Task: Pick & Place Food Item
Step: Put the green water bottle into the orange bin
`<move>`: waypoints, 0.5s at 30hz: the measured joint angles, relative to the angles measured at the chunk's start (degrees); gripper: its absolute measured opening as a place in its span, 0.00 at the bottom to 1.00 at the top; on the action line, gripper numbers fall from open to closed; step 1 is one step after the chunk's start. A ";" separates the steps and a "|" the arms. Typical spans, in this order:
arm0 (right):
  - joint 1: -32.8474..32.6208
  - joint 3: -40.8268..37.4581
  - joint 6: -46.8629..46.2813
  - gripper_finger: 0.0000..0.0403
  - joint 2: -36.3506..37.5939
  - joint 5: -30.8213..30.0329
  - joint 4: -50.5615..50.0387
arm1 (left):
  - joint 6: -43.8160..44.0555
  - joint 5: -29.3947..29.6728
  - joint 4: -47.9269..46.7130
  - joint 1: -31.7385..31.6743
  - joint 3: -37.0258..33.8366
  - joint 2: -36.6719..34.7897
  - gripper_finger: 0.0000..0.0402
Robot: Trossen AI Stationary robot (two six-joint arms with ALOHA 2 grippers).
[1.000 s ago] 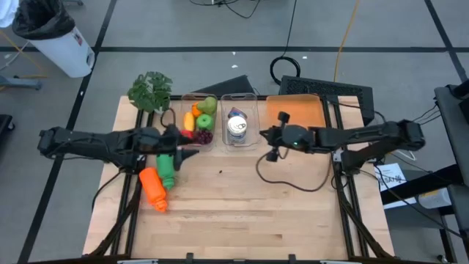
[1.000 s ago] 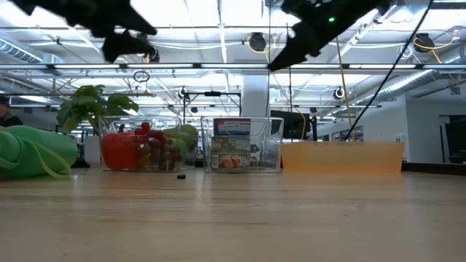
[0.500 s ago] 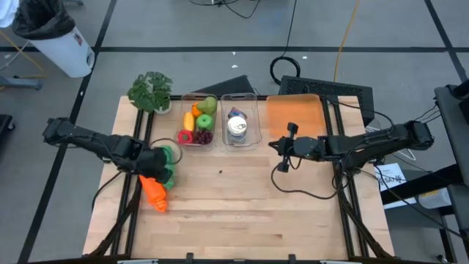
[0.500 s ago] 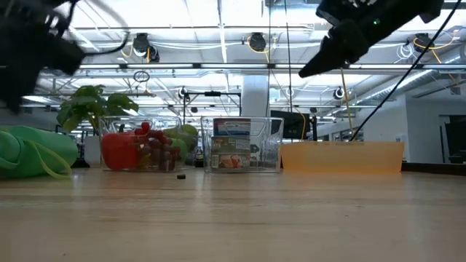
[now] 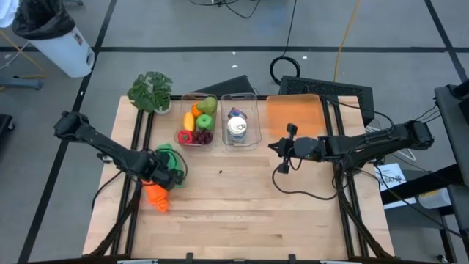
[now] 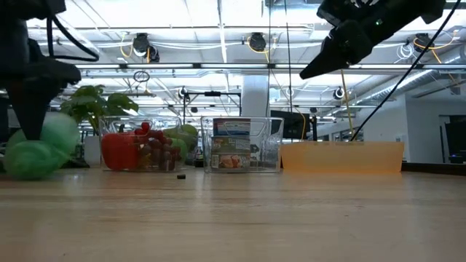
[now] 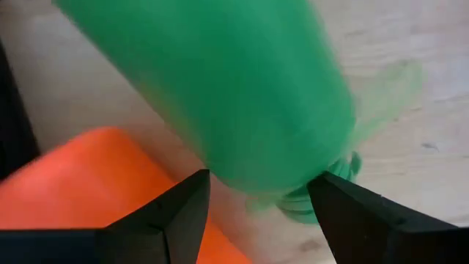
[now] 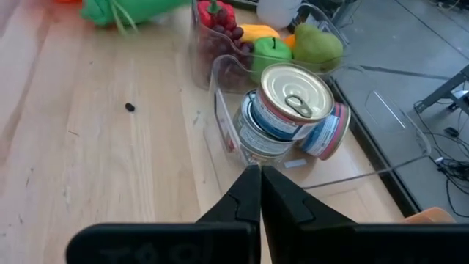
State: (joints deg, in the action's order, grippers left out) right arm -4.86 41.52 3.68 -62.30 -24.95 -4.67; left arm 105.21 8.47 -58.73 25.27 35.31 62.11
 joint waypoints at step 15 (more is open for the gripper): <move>-0.51 0.00 0.00 0.01 0.02 5.80 0.54 | -33.12 12.94 26.88 2.20 10.05 5.37 0.61</move>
State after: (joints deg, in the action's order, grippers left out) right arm -5.37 41.52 3.68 -62.28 -19.15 -4.13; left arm 72.09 21.40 -31.85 27.46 45.36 67.48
